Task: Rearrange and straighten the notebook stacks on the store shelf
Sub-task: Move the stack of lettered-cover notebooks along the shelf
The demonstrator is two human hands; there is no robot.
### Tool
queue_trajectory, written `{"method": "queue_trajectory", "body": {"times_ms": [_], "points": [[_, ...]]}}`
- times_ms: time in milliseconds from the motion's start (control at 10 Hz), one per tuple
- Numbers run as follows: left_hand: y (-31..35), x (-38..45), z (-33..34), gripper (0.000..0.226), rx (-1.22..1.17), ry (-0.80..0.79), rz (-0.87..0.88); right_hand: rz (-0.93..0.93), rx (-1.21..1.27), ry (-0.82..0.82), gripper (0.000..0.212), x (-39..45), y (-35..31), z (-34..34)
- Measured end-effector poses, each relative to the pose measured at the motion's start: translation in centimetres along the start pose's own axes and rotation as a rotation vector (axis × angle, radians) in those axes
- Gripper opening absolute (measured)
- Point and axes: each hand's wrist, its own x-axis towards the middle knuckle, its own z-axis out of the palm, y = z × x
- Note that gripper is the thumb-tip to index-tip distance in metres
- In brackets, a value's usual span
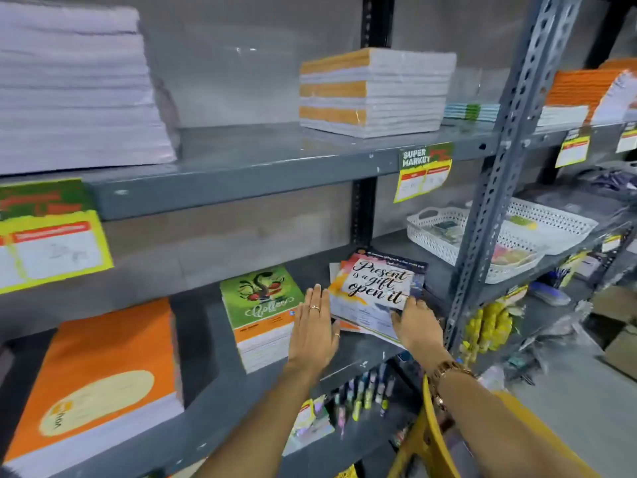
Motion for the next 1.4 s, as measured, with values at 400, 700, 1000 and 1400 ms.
{"method": "queue_trajectory", "body": {"times_ms": [400, 700, 1000, 1400], "points": [[1.8, 10.8, 2.9, 0.046, -0.034, -0.482, -0.351, 0.220, 0.169, -0.109, 0.026, 5.1, 0.5, 2.8], [1.6, 12.3, 3.5, 0.062, -0.155, -0.467, -0.510, 0.510, 0.585, -0.119, 0.069, 7.1, 1.3, 3.2], [1.3, 12.3, 0.7, 0.029, -0.457, -0.330, -0.655, 0.531, 0.765, -0.163, 0.031, 7.2, 1.3, 2.1], [-5.3, 7.5, -9.3, 0.032, -0.593, -0.107, -0.736, 0.312, 1.050, -0.193, 0.013, 1.8, -8.2, -3.1]]}}
